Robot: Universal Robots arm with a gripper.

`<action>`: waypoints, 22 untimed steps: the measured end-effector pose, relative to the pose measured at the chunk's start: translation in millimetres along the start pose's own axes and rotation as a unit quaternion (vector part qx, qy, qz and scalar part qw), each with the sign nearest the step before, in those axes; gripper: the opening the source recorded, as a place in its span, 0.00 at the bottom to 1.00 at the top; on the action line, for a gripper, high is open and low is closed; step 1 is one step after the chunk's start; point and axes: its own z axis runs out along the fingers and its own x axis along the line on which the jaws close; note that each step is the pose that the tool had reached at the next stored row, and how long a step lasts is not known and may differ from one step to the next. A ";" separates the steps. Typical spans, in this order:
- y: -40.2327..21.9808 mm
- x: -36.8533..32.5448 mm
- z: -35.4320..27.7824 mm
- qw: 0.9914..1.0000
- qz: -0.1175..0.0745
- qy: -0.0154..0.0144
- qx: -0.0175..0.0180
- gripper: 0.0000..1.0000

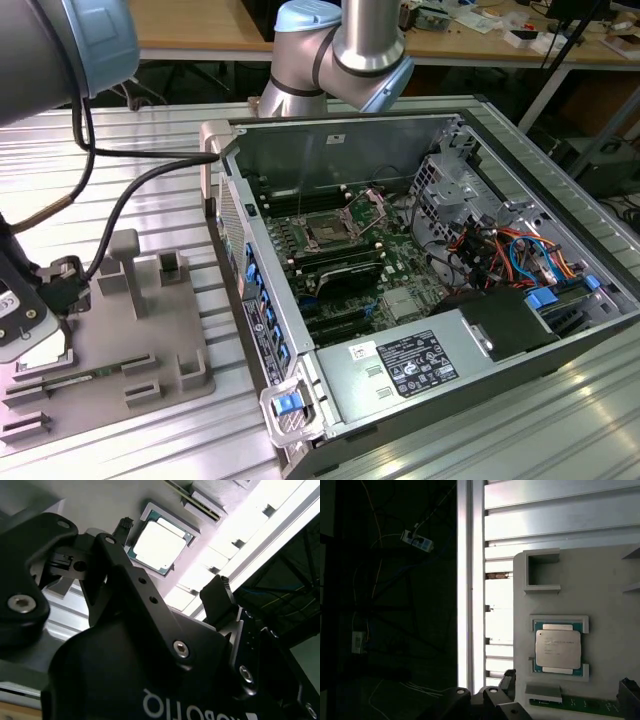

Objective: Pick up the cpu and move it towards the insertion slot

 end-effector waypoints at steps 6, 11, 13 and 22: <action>0.2 -0.2 12.0 1.000 0.007 0.001 0.000 0.83; 5.0 -0.2 22.3 1.000 0.014 0.003 0.000 0.83; 7.8 -0.2 26.1 1.000 0.016 0.003 0.000 0.83; 9.6 -0.3 30.4 1.000 0.018 0.003 0.001 0.83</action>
